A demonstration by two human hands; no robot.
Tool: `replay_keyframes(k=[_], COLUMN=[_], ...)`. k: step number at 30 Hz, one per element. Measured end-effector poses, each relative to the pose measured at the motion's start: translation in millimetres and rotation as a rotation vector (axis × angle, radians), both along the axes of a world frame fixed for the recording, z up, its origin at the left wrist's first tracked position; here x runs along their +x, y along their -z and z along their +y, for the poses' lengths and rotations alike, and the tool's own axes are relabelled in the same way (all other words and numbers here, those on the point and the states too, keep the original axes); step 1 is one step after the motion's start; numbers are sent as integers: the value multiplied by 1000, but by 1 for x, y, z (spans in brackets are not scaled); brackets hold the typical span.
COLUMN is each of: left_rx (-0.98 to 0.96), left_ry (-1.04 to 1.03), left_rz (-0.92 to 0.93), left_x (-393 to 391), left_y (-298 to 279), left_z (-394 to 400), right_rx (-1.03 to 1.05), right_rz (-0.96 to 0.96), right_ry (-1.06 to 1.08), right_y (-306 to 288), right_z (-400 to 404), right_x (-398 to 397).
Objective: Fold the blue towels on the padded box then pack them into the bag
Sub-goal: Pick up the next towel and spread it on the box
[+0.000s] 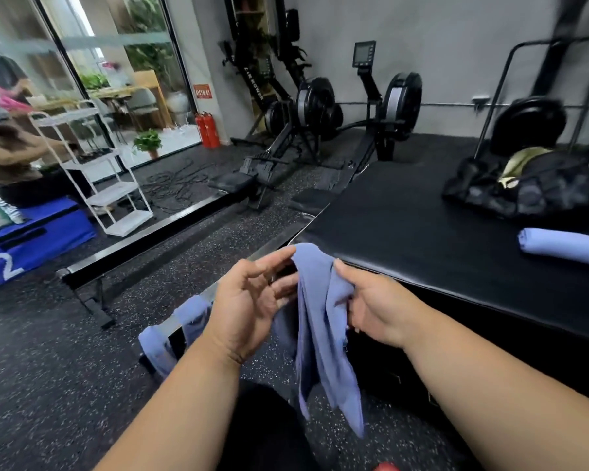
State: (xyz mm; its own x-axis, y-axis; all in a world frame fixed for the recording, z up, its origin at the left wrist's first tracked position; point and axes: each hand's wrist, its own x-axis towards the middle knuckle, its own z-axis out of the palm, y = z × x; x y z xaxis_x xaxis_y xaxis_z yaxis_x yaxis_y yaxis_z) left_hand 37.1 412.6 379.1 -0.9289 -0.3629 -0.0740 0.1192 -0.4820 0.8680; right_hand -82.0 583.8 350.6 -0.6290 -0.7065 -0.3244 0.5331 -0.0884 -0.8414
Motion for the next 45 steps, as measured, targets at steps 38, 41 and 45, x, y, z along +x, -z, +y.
replay_keyframes(k=[38, 41, 45], left_rx=[-118, -75, -5], left_ry=[-32, -78, -197], left_rz=[-5, 30, 75], left_x=[24, 23, 19], left_y=[-12, -14, -20], left_z=[65, 57, 49], right_rx=[-249, -264, -268], right_rz=[239, 217, 222], right_ry=[160, 294, 429], right_y=[-51, -52, -57], right_z=[114, 120, 130], right_x=[25, 16, 3])
